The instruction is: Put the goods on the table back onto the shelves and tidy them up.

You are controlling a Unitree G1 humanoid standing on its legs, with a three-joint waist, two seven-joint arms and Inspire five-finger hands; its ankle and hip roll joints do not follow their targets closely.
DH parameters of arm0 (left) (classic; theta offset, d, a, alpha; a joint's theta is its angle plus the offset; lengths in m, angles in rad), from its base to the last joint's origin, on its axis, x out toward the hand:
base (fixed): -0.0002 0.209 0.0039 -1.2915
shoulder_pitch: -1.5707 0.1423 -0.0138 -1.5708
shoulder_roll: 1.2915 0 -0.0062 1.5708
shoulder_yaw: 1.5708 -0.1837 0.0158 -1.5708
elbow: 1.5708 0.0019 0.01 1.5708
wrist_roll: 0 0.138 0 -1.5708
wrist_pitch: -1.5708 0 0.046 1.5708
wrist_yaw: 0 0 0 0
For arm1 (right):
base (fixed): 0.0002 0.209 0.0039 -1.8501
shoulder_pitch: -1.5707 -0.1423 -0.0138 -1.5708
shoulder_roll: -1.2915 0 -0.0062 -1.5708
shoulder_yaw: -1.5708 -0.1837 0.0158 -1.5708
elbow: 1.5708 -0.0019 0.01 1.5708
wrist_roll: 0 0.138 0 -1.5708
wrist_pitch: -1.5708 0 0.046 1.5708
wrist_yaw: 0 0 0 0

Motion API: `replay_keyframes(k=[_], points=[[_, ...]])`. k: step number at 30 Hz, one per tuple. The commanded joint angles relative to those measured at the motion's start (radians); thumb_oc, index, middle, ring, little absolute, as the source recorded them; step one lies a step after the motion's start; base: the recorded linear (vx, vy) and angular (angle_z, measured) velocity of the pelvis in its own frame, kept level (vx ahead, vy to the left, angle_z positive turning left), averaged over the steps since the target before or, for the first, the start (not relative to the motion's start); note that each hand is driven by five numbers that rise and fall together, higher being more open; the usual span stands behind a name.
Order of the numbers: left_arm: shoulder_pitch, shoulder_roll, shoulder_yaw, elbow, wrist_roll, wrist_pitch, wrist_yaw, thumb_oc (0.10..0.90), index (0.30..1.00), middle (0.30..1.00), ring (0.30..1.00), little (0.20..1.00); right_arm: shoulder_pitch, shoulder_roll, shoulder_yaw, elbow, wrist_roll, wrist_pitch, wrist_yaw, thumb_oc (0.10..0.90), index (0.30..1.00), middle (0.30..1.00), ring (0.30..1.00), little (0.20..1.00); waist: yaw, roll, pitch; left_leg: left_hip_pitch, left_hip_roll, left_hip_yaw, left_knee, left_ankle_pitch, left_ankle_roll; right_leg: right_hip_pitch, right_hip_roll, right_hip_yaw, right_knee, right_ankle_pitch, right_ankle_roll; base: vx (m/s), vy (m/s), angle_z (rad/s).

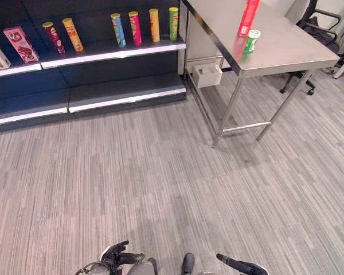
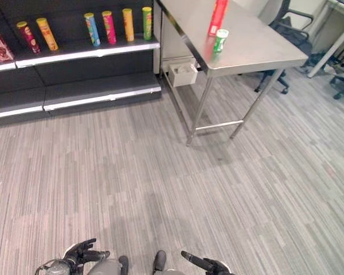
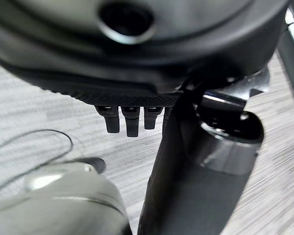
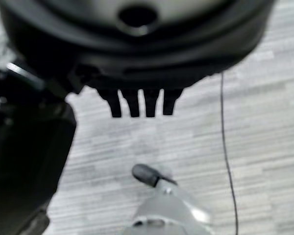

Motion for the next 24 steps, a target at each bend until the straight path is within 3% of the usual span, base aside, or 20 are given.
replay_keyframes(k=[1,2,4,6,10,13,15,16,17,18,21,22,23,24], points=[[0.029,0.02,-0.059,-0.031,0.006,-0.03,0.01,0.8,0.9,0.9,0.9,0.9,0.008,-0.064,0.018,-0.031,0.037,-0.035,-0.021,0.8,0.9,0.9,0.9,0.9,0.024,0.04,-0.057,0.014,0.064,0.018,-0.477,0.153,0.029,0.102,-0.009,0.015,0.013,-0.088,0.146,0.36,0.132,-0.01],[0.03,0.02,-0.06,-0.032,0.007,-0.03,0.01,0.8,0.9,0.9,0.9,0.9,0.009,-0.064,0.018,-0.031,0.037,-0.035,-0.021,0.8,0.9,0.9,0.9,0.9,0.025,0.038,-0.056,0.02,0.063,0.02,-0.487,0.158,0.028,0.103,-0.011,0.016,0.013,-0.088,0.147,0.3,0.136,-0.06],[0.037,0.026,-0.066,-0.049,0.01,-0.03,0.002,0.8,0.9,0.9,0.9,0.9,0.002,-0.074,0.015,-0.04,0.039,-0.04,-0.025,0.8,0.9,0.9,0.9,0.9,0.046,0.049,-0.056,-0.042,0.064,0.041,-0.617,0.223,0.012,0.139,0.0,0.031,0.013,-0.12,0.145,0.32,0.142,0.02],[0.062,0.028,-0.046,-0.058,0.004,-0.031,-0.001,0.8,0.9,0.9,0.9,0.9,-0.003,-0.068,0.023,-0.054,0.024,-0.042,-0.019,0.8,0.9,0.9,0.9,0.9,0.069,0.052,-0.079,-0.014,0.062,0.063,-0.668,0.255,0.016,0.181,0.012,0.067,0.013,-0.144,0.158,0.38,0.191,-0.07],[0.087,0.034,-0.028,-0.047,0.015,-0.029,-0.004,0.8,0.9,0.9,0.9,0.9,-0.003,-0.048,0.031,-0.052,0.001,-0.038,-0.011,0.8,0.9,0.9,0.9,0.9,0.088,0.031,-0.116,0.023,0.044,0.073,-0.658,0.25,0.038,0.214,-0.023,0.095,0.018,-0.153,0.179,0.3,0.183,-0.74],[0.088,0.045,-0.016,-0.038,0.016,-0.028,-0.003,0.8,0.9,0.9,0.9,0.9,-0.003,-0.029,0.034,-0.057,-0.006,-0.037,-0.003,0.8,0.9,0.9,0.9,0.9,0.097,0.008,-0.14,0.052,0.019,0.105,-0.64,0.212,0.071,0.2,-0.08,0.103,0.115,-0.153,0.212,0.27,0.233,-0.39],[0.076,0.059,-0.011,-0.044,0.017,-0.025,0.0,0.8,0.9,0.9,0.9,0.9,-0.008,-0.018,0.034,-0.058,-0.008,-0.034,0.003,0.8,0.9,0.9,0.9,0.9,0.088,0.004,-0.136,0.112,-0.019,0.125,-0.64,0.158,0.115,0.092,-0.125,0.109,0.359,-0.065,0.253,0.25,0.337,-0.12],[0.069,0.062,-0.008,-0.046,0.013,-0.023,0.004,0.8,0.9,0.9,0.9,0.9,-0.015,-0.017,0.029,-0.053,-0.009,-0.032,0.0,0.8,0.9,0.9,0.9,0.9,0.073,0.008,-0.12,0.147,-0.038,0.13,-0.643,0.137,0.135,0.043,-0.158,0.106,0.469,0.03,0.27,0.13,0.292,-0.12],[0.063,0.065,-0.007,-0.047,0.008,-0.023,0.011,0.8,0.9,0.9,0.9,0.9,-0.02,-0.018,0.026,-0.051,-0.011,-0.029,-0.004,0.8,0.9,0.9,0.9,0.9,0.064,0.019,-0.108,0.18,-0.047,0.131,-0.649,0.121,0.151,0.003,-0.188,0.089,0.557,0.094,0.275,0.21,0.374,-0.07],[0.053,0.077,-0.005,-0.039,0.006,-0.021,0.018,0.8,0.9,0.9,0.9,0.9,-0.016,-0.011,0.018,-0.048,-0.014,-0.024,-0.006,0.8,0.9,0.9,0.9,0.9,0.048,0.05,-0.1,0.233,-0.048,0.135,-0.665,0.09,0.17,-0.061,-0.237,0.032,0.683,0.158,0.275,0.17,0.266,0.01],[0.044,0.08,-0.006,-0.045,0.001,-0.023,0.022,0.8,0.9,0.9,0.9,0.9,-0.004,-0.009,0.014,-0.043,-0.014,-0.022,-0.009,0.8,0.9,0.9,0.9,0.9,0.029,0.06,-0.093,0.278,-0.054,0.129,-0.67,0.063,0.171,-0.1,-0.267,-0.009,0.665,0.113,0.254,0.26,0.148,0.14],[0.038,0.081,-0.005,-0.048,0.0,-0.025,0.022,0.8,0.9,0.9,0.9,0.9,0.0,-0.012,0.011,-0.039,-0.013,-0.021,-0.011,0.8,0.9,0.9,0.9,0.9,0.024,0.064,-0.087,0.295,-0.055,0.129,-0.67,0.049,0.166,-0.115,-0.275,-0.037,0.607,0.076,0.246,0.24,-0.021,0.29],[0.031,0.083,-0.011,-0.045,0.003,-0.028,0.023,0.8,0.9,0.9,0.9,0.9,0.002,-0.018,0.004,-0.029,-0.011,-0.018,-0.015,0.8,0.9,0.9,0.9,0.9,0.01,0.068,-0.078,0.316,-0.051,0.122,-0.67,0.034,0.155,-0.128,-0.264,-0.06,0.472,0.042,0.238,0.31,-0.059,0.14],[0.027,0.082,-0.015,-0.042,0.004,-0.029,0.024,0.8,0.9,0.9,0.9,0.9,0.002,-0.019,0.0,-0.025,-0.01,-0.016,-0.014,0.8,0.9,0.9,0.9,0.9,0.002,0.067,-0.072,0.328,-0.052,0.113,-0.67,0.023,0.149,-0.144,-0.25,-0.055,0.376,0.044,0.239,0.42,-0.154,-0.14]])
